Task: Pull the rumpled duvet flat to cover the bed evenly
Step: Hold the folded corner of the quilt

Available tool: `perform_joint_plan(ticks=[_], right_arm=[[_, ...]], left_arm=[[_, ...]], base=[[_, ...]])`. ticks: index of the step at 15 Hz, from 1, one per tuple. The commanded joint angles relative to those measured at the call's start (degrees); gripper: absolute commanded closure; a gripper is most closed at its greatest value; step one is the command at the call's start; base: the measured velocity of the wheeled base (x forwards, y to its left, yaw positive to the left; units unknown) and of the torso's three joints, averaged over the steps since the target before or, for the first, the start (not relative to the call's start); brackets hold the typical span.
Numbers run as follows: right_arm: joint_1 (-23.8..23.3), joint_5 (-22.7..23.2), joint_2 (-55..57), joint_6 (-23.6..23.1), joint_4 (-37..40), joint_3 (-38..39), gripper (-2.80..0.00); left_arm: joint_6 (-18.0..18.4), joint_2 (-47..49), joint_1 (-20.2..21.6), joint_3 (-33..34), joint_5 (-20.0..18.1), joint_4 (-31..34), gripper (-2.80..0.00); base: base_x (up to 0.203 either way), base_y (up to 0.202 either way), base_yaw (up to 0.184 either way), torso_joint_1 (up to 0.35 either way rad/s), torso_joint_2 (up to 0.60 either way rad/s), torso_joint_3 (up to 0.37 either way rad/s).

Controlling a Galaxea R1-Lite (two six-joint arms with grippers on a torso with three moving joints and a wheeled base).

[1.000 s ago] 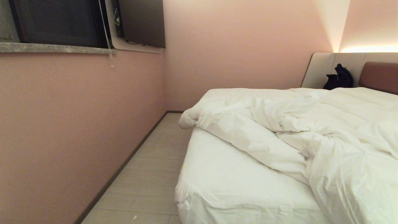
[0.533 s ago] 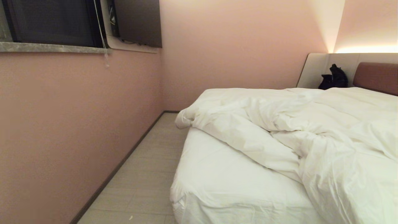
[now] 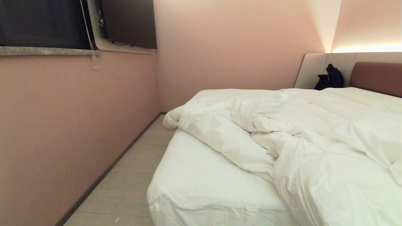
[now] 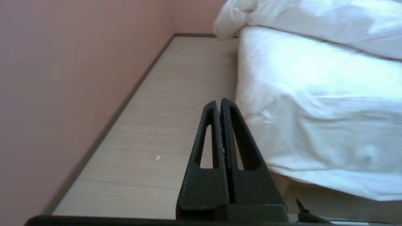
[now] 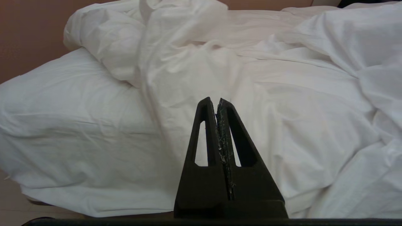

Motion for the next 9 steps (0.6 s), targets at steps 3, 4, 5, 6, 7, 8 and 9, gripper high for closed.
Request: perform_joint_plan(ticks=[3, 4, 5, 6, 7, 8, 9], right_arm=[[0.00, 0.01, 0.07, 0.06, 0.00, 0.04, 0.00], [0.00, 0.01, 0.07, 0.06, 0.00, 0.03, 0.00], [0.00, 0.01, 0.07, 0.06, 0.00, 0.00, 0.00], [0.00, 0.01, 0.07, 0.06, 0.00, 0.05, 0.00], [0.00, 0.01, 0.07, 0.06, 0.00, -0.04, 0.00], [0.00, 0.01, 0.07, 0.06, 0.00, -0.04, 0.00], [0.00, 0.01, 0.07, 0.06, 0.00, -0.04, 0.00]], left_arm=[[-0.28, 0.00, -0.09, -0.01, -0.19, 0.06, 0.00], [-0.11, 0.00, -0.05, -0.01, -0.20, 0.06, 0.00], [-0.11, 0.00, -0.02, -0.01, -0.20, 0.06, 0.00], [-0.11, 0.00, 0.00, -0.01, -0.20, 0.06, 0.00], [-0.02, 0.00, -0.01, -0.01, -0.20, 0.06, 0.00], [0.07, 0.00, -0.08, -0.01, -0.26, 0.06, 0.00], [0.07, 0.00, -0.01, -0.01, -0.26, 0.06, 0.00]], base=[[0.000, -0.083, -0.001, 0.002, 0.00, 0.002], [0.000, 0.000, 0.000, 0.000, 0.00, 0.000], [0.000, 0.000, 0.000, 0.000, 0.00, 0.000], [0.000, 0.000, 0.000, 0.000, 0.00, 0.000], [0.000, 0.000, 0.000, 0.000, 0.00, 0.000], [0.000, 0.000, 0.000, 0.000, 0.00, 0.000], [0.000, 0.000, 0.000, 0.000, 0.00, 0.000]])
